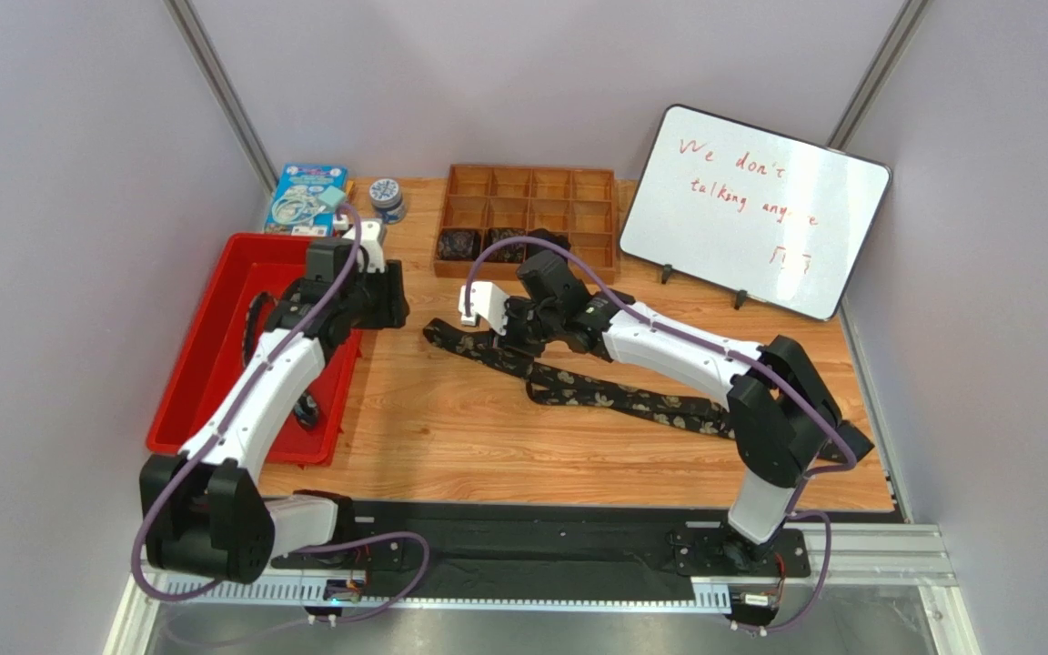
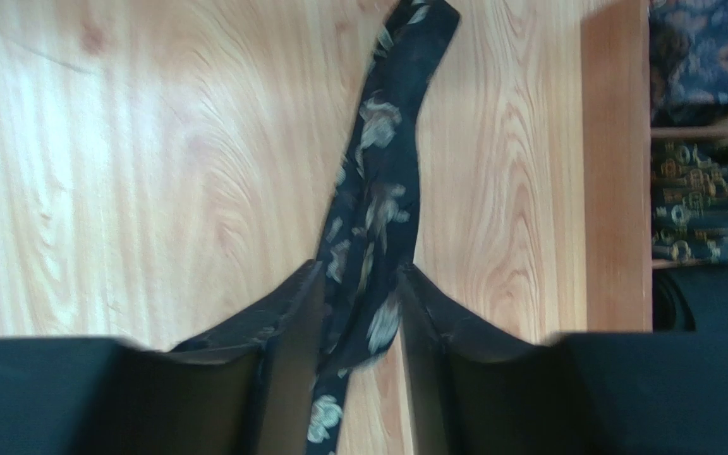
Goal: Roll the ties
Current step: Flatten out the tie at the center of the board.
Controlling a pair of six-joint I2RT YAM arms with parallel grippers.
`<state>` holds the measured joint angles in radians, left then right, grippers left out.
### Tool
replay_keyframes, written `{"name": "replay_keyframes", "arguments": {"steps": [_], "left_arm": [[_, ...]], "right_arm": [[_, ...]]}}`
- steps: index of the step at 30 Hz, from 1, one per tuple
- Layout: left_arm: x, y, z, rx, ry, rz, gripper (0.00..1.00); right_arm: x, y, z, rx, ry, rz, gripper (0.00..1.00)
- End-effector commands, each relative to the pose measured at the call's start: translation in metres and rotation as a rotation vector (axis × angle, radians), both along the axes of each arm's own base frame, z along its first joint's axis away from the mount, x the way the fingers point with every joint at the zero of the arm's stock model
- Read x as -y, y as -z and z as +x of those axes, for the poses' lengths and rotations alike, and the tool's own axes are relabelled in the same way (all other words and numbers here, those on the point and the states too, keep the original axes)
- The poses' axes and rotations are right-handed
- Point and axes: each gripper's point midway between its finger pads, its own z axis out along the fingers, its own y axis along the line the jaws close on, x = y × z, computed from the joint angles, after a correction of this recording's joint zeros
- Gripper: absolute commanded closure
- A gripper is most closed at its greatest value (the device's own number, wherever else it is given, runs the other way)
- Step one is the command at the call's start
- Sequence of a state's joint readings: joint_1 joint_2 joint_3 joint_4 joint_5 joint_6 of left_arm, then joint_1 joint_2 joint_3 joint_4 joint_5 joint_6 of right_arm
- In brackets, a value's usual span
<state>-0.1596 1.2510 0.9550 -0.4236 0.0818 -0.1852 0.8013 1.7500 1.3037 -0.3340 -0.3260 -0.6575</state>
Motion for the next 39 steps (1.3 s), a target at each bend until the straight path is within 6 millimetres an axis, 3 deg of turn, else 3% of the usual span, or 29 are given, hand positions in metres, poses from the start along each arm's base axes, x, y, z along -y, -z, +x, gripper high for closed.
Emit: {"name": "replay_keyframes", "arguments": {"steps": [1,2,3,5,6,8,9,11,12,14,15,17,18,19,21,23,24,25,26,27,29,30,32,33,34,36,39], "left_arm": [[-0.011,-0.007,-0.013,-0.009,0.045,0.021,0.38],[-0.012,-0.009,-0.012,0.0,0.074,0.04,0.38],[-0.004,-0.009,-0.011,0.003,0.126,0.031,0.38],[0.012,-0.014,-0.01,0.031,0.297,0.044,0.41],[0.019,-0.009,-0.009,0.02,0.345,0.047,0.41],[0.038,-0.009,-0.008,0.039,0.481,0.068,0.42],[0.04,0.001,-0.005,0.025,0.53,0.114,0.44],[0.062,0.002,-0.005,0.039,0.654,0.144,0.44],[0.068,0.012,-0.006,0.01,0.688,0.168,0.45],[0.097,0.007,-0.012,0.039,0.849,0.18,0.44],[0.108,0.013,-0.017,0.02,0.913,0.173,0.44],[0.139,0.005,-0.026,0.072,1.064,0.18,0.42],[0.151,0.009,-0.028,0.075,1.113,0.166,0.4],[0.168,0.002,-0.03,0.113,1.178,0.167,0.39],[0.189,0.01,-0.033,0.106,1.253,0.138,0.38],[0.221,-0.001,-0.037,0.149,1.332,0.136,0.38],[0.233,0.009,-0.044,0.099,1.37,0.111,0.42],[0.258,-0.008,-0.049,0.135,1.413,0.094,0.44],[0.27,-0.011,-0.056,0.097,1.415,0.052,0.45],[0.283,-0.005,-0.065,0.046,1.44,-0.014,0.44],[0.315,-0.018,-0.076,0.043,1.461,-0.076,0.43],[0.328,-0.01,-0.082,-0.011,1.46,-0.128,0.42],[0.357,-0.021,-0.09,-0.004,1.478,-0.164,0.42],[0.368,-0.009,-0.092,-0.057,1.468,-0.19,0.41],[0.382,-0.016,-0.095,-0.037,1.484,-0.193,0.41],[0.399,-0.003,-0.1,-0.074,1.497,-0.185,0.39],[0.412,0.02,-0.107,-0.13,1.511,-0.172,0.35]], "right_arm": [[-0.027,-0.046,-0.003,0.086,-0.044,0.087,0.45],[-0.021,-0.053,0.004,0.105,-0.009,0.074,0.39],[-0.006,-0.05,0.007,0.08,0.022,0.036,0.38],[0.018,-0.064,0.009,0.046,0.059,0.035,0.38],[0.048,-0.059,0.015,-0.022,0.125,0.002,0.38],[0.081,-0.07,0.009,-0.09,0.167,0.015,0.41],[0.12,-0.061,0.009,-0.187,0.257,-0.017,0.41],[0.158,-0.062,-0.005,-0.299,0.322,-0.009,0.47],[0.197,-0.052,-0.012,-0.4,0.43,-0.038,0.49],[0.234,-0.035,-0.035,-0.517,0.505,-0.068,0.55],[0.267,-0.025,-0.048,-0.607,0.606,-0.086,0.56],[0.297,-0.014,-0.065,-0.687,0.68,-0.103,0.57],[0.325,-0.012,-0.073,-0.746,0.777,-0.09,0.57],[0.336,-0.01,-0.076,-0.763,0.8,-0.09,0.57],[0.363,-0.008,-0.078,-0.795,0.903,-0.069,0.58],[0.372,0.0,-0.079,-0.849,0.952,-0.057,0.61],[0.377,0.003,-0.08,-0.879,0.98,-0.039,0.62],[0.377,0.008,-0.082,-0.908,0.99,-0.033,0.64],[0.377,0.012,-0.084,-0.929,1.005,-0.025,0.65],[0.378,0.018,-0.086,-0.943,1.019,-0.023,0.66],[0.38,0.024,-0.09,-0.956,1.037,-0.029,0.67],[0.383,0.029,-0.09,-0.964,1.065,-0.032,0.68],[0.394,0.035,-0.093,-0.97,1.124,-0.057,0.69],[0.403,0.04,-0.095,-0.987,1.161,-0.059,0.7],[0.41,0.044,-0.097,-0.993,1.184,-0.07,0.71],[0.428,0.056,-0.1,-1.006,1.254,-0.105,0.73],[0.438,0.077,-0.102,-1.01,1.282,-0.146,0.75]]}}
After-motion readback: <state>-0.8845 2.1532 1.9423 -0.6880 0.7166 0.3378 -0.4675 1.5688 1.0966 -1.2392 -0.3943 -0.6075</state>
